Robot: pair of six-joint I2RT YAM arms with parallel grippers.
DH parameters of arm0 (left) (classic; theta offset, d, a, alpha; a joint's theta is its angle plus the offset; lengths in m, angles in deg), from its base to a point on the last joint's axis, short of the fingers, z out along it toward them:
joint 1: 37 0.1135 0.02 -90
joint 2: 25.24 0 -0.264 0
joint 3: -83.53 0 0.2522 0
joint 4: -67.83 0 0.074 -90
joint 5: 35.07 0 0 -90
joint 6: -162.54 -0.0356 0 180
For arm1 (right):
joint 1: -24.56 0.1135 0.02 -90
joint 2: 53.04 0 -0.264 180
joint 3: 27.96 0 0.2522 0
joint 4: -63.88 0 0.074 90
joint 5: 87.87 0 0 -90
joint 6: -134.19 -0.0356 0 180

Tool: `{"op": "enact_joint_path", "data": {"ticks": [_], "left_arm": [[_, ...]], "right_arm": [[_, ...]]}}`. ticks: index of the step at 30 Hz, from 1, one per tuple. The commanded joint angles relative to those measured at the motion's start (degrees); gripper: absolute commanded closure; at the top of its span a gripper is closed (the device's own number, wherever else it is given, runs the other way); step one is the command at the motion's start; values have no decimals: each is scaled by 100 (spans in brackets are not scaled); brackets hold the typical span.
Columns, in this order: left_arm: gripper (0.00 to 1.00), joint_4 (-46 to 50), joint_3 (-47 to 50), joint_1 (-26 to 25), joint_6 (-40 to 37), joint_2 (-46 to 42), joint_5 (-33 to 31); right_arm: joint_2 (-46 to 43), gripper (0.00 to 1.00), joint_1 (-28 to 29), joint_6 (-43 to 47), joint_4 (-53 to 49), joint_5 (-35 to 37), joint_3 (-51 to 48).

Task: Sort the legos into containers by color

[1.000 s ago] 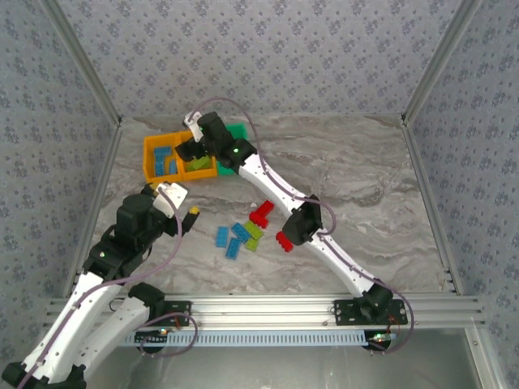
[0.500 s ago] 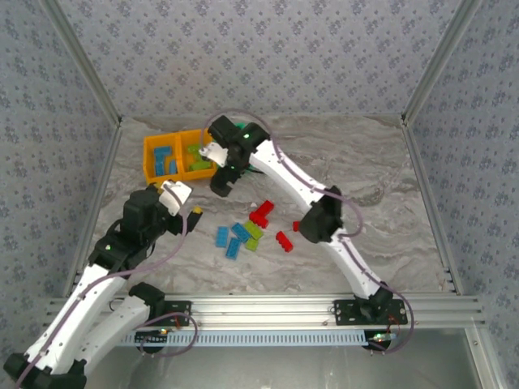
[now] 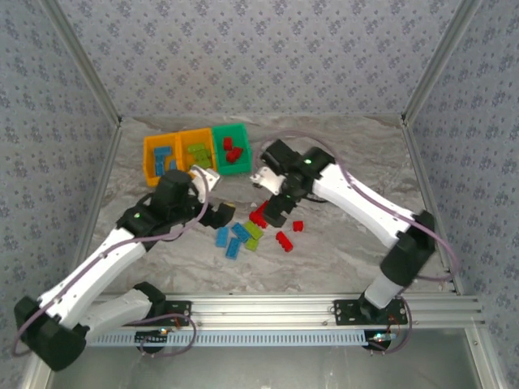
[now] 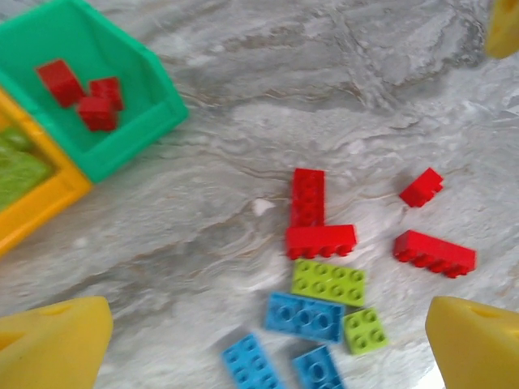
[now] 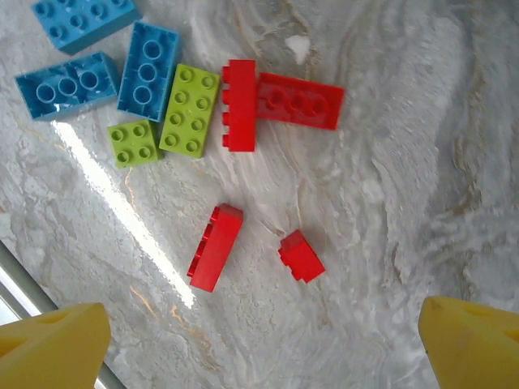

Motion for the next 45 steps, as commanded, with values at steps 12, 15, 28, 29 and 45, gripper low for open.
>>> {"op": "enact_joint_path", "data": {"ticks": [12, 15, 28, 29, 45], "left_arm": [[11, -86, -2282, -702, 1013, 4418, -552], [15, -28, -2574, -719, 919, 4959, -502], [56, -109, -2764, -771, 741, 5608, -399], [58, -108, -2774, -774, 745, 5579, -394], [68, -1010, -3528, 518, 264, 4943, -1264]], "right_arm": [[-3039, 0, -209, -2129, 1063, 288, -2399], [-3172, 0, -221, -2150, 1000, 368, -2483], [-3140, 0, -237, -2383, 1627, -165, -2666], [-3143, 0, -240, -2421, 1678, -191, -2668], [-3624, 0, -267, -2897, 1683, 400, -2895]]}}
